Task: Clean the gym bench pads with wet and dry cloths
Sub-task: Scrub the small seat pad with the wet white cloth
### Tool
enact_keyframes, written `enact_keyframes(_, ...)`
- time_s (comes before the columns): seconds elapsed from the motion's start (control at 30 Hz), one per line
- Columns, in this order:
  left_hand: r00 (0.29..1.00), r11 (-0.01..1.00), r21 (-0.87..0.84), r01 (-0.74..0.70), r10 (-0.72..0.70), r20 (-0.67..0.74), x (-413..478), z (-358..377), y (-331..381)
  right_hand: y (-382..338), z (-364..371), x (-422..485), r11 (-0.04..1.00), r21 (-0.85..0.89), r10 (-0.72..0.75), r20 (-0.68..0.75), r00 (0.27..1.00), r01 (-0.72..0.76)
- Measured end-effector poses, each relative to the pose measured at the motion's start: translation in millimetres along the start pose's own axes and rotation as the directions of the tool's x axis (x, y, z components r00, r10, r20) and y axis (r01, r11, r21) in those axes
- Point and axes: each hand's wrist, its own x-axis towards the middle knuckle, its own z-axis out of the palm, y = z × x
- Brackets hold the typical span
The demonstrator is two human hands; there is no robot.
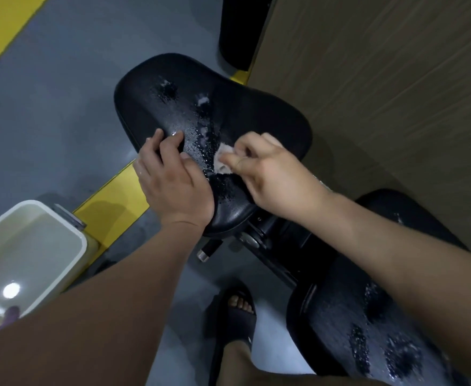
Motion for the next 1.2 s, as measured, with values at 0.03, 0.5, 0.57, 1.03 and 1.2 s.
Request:
enact_keyframes(0.03,1.0,1.0,-0.007,0.004,-0.004,0.005,-0.4,-0.6,0.7,8.1,-0.5,2.4,1.0,-0.025,0.007,-0.008,1.0,-0.008)
enact_keyframes(0.5,1.0,0.999,-0.033,-0.029,0.028,-0.008,-1.3,-0.5,0.2,6.8,-4.8,-26.3,0.995,-0.021,0.092,-0.057,0.994,-0.094)
enact_keyframes(0.57,1.0,0.999,-0.036,-0.018,0.018,-0.005,-1.1,-0.6,-0.2,5.1,1.8,-27.2,0.972,0.0,0.233,-0.167,0.958,-0.236)
enact_keyframes(1.03,1.0,0.998,-0.062,-0.01,0.009,-0.021,-2.1,-0.3,1.6,-39.9,25.1,-74.7,0.956,0.146,0.282,-0.222,0.933,-0.254)
enact_keyframes(1.2,1.0,0.998,-0.067,-0.005,0.004,-0.012,-3.5,0.2,2.0,-32.8,18.3,-81.6,0.968,0.179,0.215,-0.225,0.95,-0.177)
